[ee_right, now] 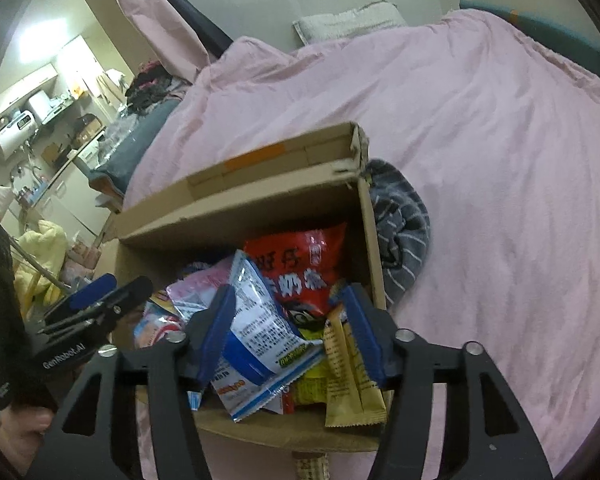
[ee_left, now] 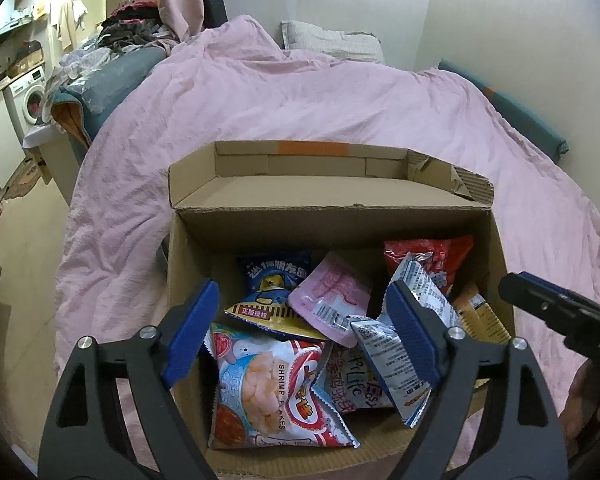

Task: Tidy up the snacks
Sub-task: 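Withdraw both tools from the box toward the remaining bars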

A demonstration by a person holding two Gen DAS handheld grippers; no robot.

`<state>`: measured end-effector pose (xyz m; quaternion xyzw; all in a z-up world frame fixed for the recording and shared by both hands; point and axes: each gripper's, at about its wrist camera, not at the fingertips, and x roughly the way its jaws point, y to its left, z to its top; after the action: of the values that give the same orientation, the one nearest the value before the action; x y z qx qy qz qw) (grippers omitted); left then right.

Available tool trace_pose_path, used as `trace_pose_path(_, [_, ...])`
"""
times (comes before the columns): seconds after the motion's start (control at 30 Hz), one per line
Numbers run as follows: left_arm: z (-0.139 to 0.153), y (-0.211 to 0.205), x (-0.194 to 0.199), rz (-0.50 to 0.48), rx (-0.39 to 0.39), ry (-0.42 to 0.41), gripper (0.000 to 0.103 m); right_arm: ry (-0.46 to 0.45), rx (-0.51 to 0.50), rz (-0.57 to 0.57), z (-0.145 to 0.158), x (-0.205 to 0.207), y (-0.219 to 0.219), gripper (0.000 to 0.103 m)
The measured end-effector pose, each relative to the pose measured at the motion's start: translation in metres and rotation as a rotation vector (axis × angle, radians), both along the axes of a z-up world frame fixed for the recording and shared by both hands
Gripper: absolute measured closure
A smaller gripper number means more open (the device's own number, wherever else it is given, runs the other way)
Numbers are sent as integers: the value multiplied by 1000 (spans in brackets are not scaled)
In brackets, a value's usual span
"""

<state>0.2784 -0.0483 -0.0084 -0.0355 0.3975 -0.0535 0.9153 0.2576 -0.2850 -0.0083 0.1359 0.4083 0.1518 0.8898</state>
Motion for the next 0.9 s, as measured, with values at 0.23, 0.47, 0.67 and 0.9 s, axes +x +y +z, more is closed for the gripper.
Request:
trace_pose_path(0.23, [2, 0, -14, -5, 32, -7, 20, -18, 28, -31, 13, -11, -12, 40])
trace_pose_path(0.47, [8, 14, -35, 58, -33, 20, 20, -24, 77, -54, 23, -28, -25, 40])
trace_pose_path(0.67, [10, 23, -64, 54, -79, 50, 20, -2, 96, -44, 25, -41, -26, 40])
trace_pose_path(0.9, [-1, 36, -95, 73, -128, 104, 12, 55, 97, -39, 15, -66, -26, 40])
